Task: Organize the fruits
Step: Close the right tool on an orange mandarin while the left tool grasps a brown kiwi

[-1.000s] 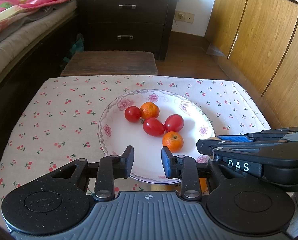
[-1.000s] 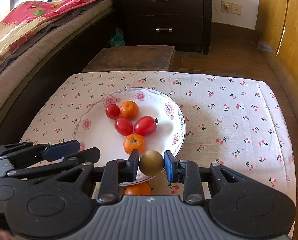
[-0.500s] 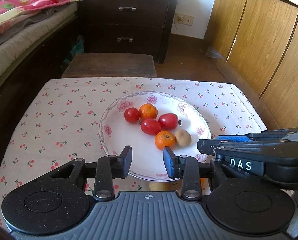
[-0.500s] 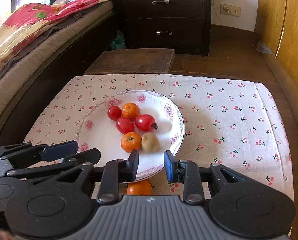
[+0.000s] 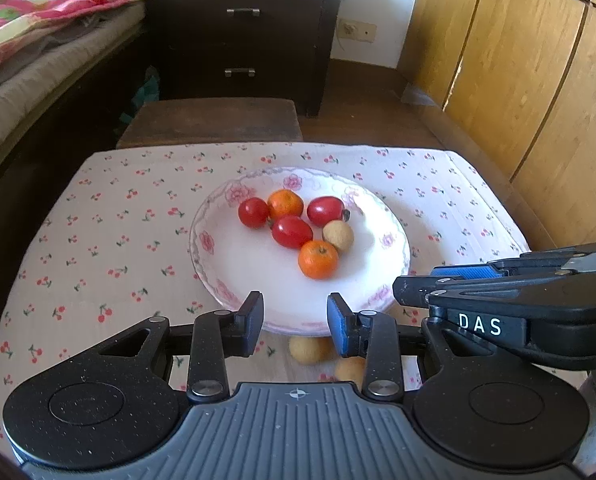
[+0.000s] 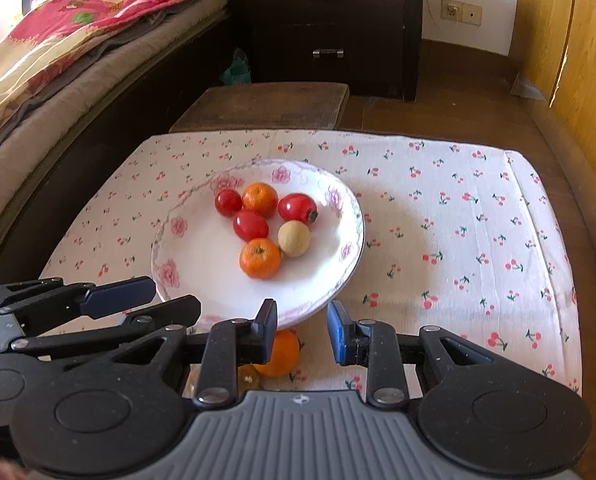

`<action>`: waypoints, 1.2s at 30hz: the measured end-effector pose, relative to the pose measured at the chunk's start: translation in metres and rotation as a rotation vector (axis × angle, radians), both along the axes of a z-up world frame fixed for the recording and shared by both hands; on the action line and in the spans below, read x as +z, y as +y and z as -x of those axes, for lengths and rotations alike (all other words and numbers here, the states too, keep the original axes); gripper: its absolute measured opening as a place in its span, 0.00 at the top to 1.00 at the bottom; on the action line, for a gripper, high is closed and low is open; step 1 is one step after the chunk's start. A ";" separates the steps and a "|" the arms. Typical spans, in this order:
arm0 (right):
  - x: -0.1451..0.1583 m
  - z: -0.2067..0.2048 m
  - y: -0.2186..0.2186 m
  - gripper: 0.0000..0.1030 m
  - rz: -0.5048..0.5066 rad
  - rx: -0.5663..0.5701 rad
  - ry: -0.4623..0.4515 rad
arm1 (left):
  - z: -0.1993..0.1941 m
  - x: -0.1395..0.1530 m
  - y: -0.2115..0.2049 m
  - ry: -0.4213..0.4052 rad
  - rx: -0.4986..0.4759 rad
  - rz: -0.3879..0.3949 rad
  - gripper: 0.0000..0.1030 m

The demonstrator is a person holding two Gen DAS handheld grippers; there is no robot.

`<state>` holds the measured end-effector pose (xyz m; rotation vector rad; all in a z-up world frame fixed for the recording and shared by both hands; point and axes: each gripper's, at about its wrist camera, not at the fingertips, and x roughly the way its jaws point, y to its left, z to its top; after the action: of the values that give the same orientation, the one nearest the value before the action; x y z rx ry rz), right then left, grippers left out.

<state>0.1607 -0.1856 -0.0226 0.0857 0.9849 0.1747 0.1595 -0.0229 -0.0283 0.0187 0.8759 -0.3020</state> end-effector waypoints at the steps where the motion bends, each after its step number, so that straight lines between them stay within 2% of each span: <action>1: -0.001 0.001 0.000 0.72 -0.001 0.002 0.007 | 0.002 -0.001 0.000 0.005 -0.003 0.000 0.58; 9: -0.012 0.003 -0.004 0.72 -0.026 0.010 0.069 | 0.012 -0.008 0.002 0.053 -0.019 0.015 0.55; 13: -0.014 0.001 -0.006 0.71 -0.078 0.001 0.087 | 0.012 -0.012 0.008 0.088 -0.007 0.043 0.53; 18: -0.018 -0.003 0.001 0.70 -0.092 0.015 0.101 | 0.015 -0.011 0.012 0.090 -0.001 0.044 0.49; 28: -0.035 -0.016 0.012 0.68 -0.057 0.029 0.141 | 0.015 -0.015 0.018 0.113 0.005 0.054 0.48; 36: -0.039 -0.011 0.007 0.68 -0.007 0.040 0.149 | 0.017 -0.025 0.010 0.149 -0.021 0.053 0.48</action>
<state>0.1715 -0.1788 -0.0612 0.0865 1.1347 0.2104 0.1427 -0.0125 -0.0530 -0.0439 1.0157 -0.3492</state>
